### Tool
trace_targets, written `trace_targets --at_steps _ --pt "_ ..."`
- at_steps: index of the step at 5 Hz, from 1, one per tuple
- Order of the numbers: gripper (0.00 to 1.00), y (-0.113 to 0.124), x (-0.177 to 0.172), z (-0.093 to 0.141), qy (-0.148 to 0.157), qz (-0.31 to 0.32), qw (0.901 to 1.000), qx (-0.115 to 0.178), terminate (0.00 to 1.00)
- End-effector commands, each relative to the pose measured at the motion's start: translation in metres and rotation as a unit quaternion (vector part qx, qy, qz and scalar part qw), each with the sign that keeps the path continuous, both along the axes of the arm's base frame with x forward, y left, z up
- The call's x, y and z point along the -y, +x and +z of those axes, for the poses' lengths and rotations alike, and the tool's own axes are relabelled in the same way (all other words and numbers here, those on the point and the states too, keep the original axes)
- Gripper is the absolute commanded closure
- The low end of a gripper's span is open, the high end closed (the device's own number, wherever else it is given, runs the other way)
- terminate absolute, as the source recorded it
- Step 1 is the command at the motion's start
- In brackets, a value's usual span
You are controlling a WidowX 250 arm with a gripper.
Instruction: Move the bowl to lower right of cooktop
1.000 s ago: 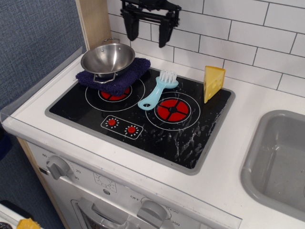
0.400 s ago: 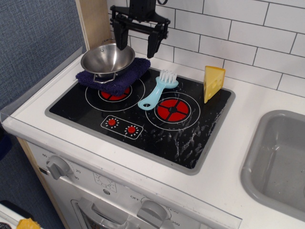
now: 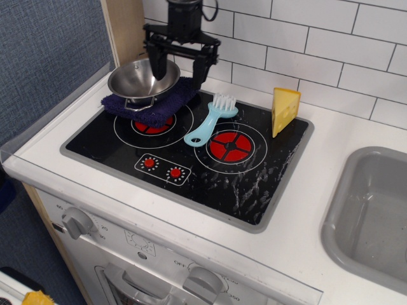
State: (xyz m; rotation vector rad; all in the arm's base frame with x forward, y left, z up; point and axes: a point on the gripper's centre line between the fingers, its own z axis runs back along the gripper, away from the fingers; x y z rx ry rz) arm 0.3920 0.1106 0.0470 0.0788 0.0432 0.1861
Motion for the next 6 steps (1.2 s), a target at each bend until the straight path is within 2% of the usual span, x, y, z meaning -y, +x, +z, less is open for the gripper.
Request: trace_targets --at_steps 1,3,4,5,6 --pt "1.0 -0.001 -0.004 0.012 -0.006 0.007 0.9997 0.022 0.0" --pt "1.0 -0.001 -0.001 0.009 -0.007 0.006 0.9997 0.022 0.0" --pt "1.0 -0.003 -0.001 0.019 -0.001 0.009 0.9993 0.036 0.0" --pt "1.0 -0.009 0.001 0.039 0.003 0.02 0.9973 0.071 0.0" --pt "1.0 -0.023 0.021 0.071 -0.002 0.009 0.9931 0.117 0.0"
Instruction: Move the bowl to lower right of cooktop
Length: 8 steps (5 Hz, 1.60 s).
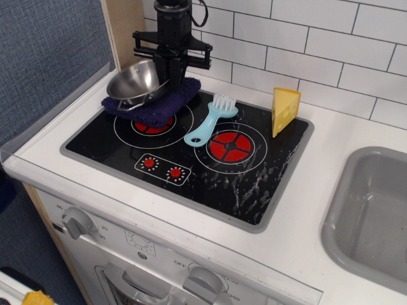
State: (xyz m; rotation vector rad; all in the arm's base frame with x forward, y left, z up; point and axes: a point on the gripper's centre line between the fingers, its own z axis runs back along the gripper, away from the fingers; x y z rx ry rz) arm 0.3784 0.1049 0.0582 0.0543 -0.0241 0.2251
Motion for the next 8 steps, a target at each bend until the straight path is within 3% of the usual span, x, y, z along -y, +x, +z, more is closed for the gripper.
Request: trace_targets --at_steps 1,2,4,6,8 --pt "1.0 -0.031 0.055 0.079 0.0 -0.054 0.9941 0.095 0.0" --pt "1.0 -0.06 0.09 0.077 -0.028 -0.106 0.9908 0.079 0.0" --pt "1.0 -0.098 0.13 0.039 -0.039 -0.167 0.9847 0.026 0.0" --pt "1.0 -0.102 0.159 0.011 -0.027 -0.216 0.976 0.0 0.0" --pt "1.0 -0.101 0.165 -0.005 -0.019 -0.215 0.9757 -0.036 0.0"
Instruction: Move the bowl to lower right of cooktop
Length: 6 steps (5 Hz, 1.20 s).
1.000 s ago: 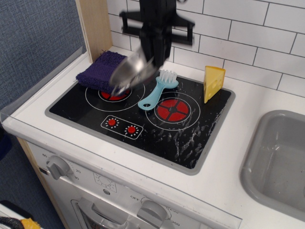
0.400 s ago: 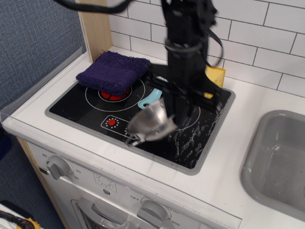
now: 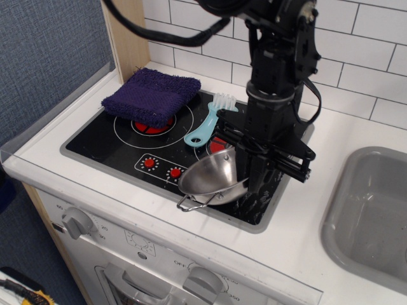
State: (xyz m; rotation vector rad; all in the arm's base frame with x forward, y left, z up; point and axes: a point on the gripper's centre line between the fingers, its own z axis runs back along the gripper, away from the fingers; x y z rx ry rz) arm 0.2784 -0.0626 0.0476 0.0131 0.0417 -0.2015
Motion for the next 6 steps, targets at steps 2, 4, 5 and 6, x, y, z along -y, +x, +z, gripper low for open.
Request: trace_targets --at_steps 2,4,5,6 --pt "0.0 -0.003 0.004 0.012 -0.013 -0.009 0.9999 0.004 0.0" --pt "0.0 0.001 -0.009 0.029 -0.02 0.041 0.9981 0.043 0.0" --pt "0.0 0.003 -0.015 0.03 -0.016 0.056 0.9972 0.046 0.0" --pt "0.0 0.004 -0.018 0.029 -0.009 0.06 0.9971 0.046 0.0"
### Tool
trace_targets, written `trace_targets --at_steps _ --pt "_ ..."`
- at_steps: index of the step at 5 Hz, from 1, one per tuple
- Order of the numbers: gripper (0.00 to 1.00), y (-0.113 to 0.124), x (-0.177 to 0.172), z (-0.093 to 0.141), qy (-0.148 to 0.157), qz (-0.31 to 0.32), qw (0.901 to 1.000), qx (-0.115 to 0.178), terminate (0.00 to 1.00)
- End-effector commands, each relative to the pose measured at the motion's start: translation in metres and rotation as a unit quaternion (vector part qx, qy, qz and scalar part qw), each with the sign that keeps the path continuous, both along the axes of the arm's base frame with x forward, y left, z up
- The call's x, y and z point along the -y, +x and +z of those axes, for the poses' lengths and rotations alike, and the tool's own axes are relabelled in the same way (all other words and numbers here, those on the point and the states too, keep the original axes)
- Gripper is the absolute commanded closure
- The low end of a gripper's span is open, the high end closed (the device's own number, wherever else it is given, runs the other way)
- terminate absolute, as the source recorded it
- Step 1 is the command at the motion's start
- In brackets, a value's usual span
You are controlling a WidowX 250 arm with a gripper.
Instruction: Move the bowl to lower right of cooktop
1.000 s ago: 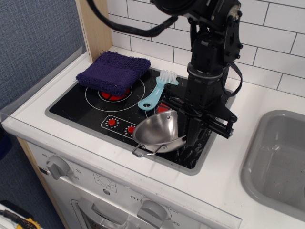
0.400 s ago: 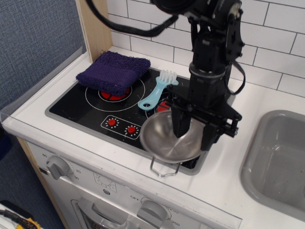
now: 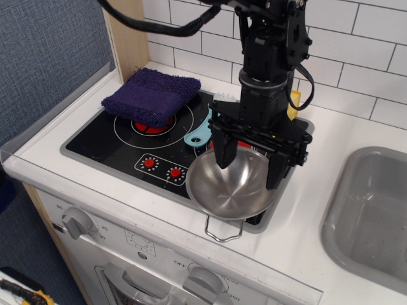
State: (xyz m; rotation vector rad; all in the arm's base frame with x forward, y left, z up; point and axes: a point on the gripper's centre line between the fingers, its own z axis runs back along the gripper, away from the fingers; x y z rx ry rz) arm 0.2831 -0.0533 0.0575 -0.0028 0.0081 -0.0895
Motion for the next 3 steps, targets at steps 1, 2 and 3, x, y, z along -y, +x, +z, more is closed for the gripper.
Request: trace_targets --at_steps 1,2,3 --pt "0.0 0.0038 -0.0113 0.0161 0.009 -0.006 0.9993 0.036 0.0" --pt "0.0 0.0038 -0.0113 0.0161 0.009 -0.006 0.9993 0.036 0.0" --pt "0.0 0.0038 -0.0113 0.0161 0.009 -0.006 0.9993 0.036 1.0"
